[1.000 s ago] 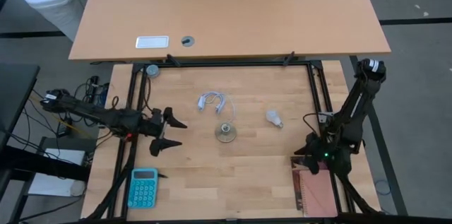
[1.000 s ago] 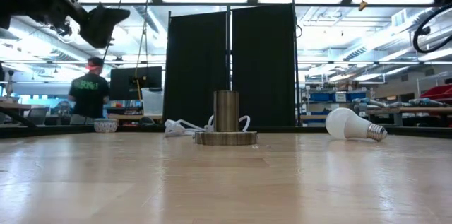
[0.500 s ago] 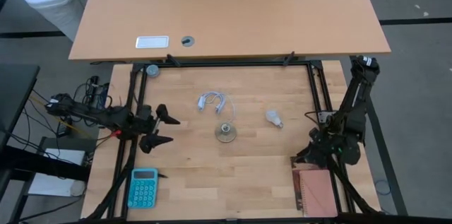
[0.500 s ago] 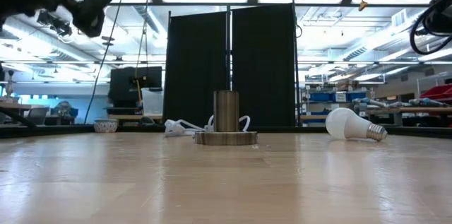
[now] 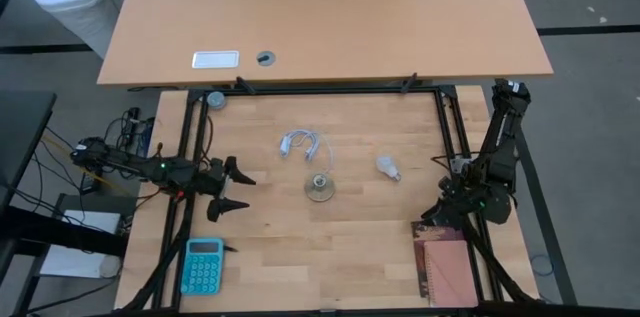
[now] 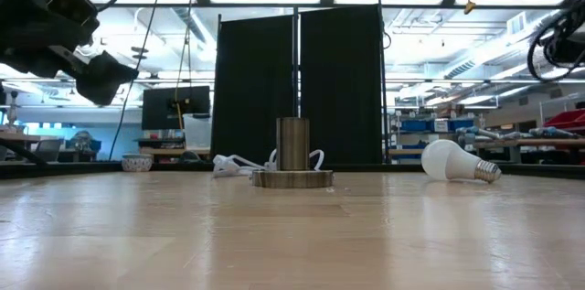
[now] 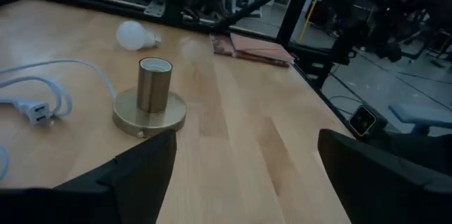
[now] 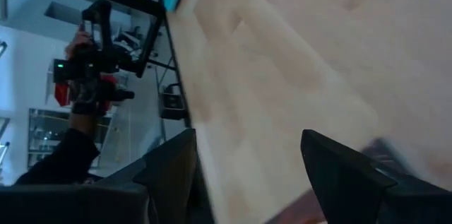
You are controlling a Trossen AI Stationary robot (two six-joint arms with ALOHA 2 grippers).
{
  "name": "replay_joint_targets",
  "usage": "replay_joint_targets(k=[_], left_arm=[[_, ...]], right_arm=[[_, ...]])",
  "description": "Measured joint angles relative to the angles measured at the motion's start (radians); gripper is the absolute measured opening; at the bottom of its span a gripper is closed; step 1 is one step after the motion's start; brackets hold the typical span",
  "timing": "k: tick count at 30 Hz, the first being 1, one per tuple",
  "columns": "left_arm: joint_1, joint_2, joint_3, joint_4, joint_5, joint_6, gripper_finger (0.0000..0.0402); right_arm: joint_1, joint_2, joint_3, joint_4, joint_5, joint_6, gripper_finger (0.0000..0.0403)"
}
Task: Screw lightbulb
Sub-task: Return to Home Position
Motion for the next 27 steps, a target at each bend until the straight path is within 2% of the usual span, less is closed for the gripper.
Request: replay_joint_targets(k=[5, 13, 27], left_arm=[[0.000, 0.000, 0.000, 0.001, -0.001, 0.000, 0.0351], [0.000, 0.001, 0.000, 0.029, -0.003, 0.000, 0.0351], [0.000, 0.001, 0.000, 0.044, -0.004, 0.000, 0.0351]], right_arm=[[0.000, -0.082, -0.123, 0.017, -0.001, -0.003, 0.0258], [-0.005, -0.125, -0.151, 0.185, -0.053, -0.032, 0.0257], [-0.005, -0.306, -0.151, 0.181, -0.059, -0.028, 0.0258]])
